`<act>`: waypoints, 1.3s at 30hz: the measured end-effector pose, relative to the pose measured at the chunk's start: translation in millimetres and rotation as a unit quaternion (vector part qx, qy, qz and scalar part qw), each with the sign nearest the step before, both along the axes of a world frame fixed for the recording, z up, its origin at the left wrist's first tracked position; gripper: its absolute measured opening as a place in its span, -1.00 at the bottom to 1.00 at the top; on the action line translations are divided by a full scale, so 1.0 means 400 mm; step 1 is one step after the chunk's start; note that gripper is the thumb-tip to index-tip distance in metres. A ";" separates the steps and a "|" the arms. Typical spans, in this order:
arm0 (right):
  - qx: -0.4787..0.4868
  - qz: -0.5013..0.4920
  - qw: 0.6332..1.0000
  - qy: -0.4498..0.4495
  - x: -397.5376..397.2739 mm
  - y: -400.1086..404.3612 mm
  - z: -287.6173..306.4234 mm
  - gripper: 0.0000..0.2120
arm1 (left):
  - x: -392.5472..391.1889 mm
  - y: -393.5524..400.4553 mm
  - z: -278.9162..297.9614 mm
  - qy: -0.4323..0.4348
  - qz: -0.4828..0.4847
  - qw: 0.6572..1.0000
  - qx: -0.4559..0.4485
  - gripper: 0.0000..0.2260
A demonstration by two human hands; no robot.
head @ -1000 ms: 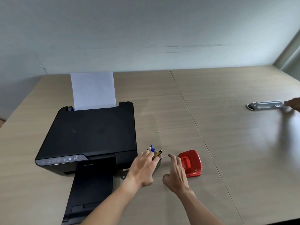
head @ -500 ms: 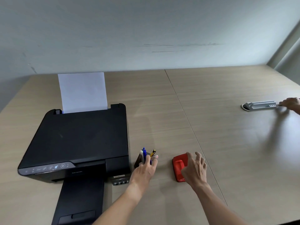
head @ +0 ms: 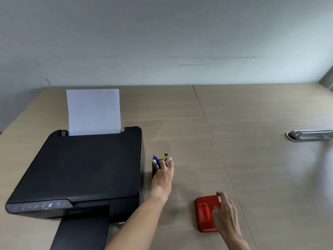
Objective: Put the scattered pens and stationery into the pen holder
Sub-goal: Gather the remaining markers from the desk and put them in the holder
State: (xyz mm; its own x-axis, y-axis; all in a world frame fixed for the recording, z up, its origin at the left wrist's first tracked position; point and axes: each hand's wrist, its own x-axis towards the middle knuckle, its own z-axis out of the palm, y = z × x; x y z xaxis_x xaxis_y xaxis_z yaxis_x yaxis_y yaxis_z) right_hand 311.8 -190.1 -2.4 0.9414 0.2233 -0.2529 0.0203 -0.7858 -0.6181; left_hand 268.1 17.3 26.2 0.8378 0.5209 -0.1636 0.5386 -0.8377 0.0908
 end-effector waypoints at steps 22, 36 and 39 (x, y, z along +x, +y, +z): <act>0.163 -0.326 0.913 0.181 0.094 0.251 0.013 -0.72 | 0.102 0.113 -0.030 -0.046 0.045 0.995 -0.074 -0.17; 0.285 -0.405 0.839 0.227 0.215 0.451 0.033 -0.53 | 0.139 0.158 -0.030 -0.066 0.067 0.993 -0.077 -0.16; 0.304 -0.400 0.833 0.232 0.218 0.467 0.029 -0.50 | 0.143 0.159 -0.029 -0.073 0.067 0.992 -0.079 -0.17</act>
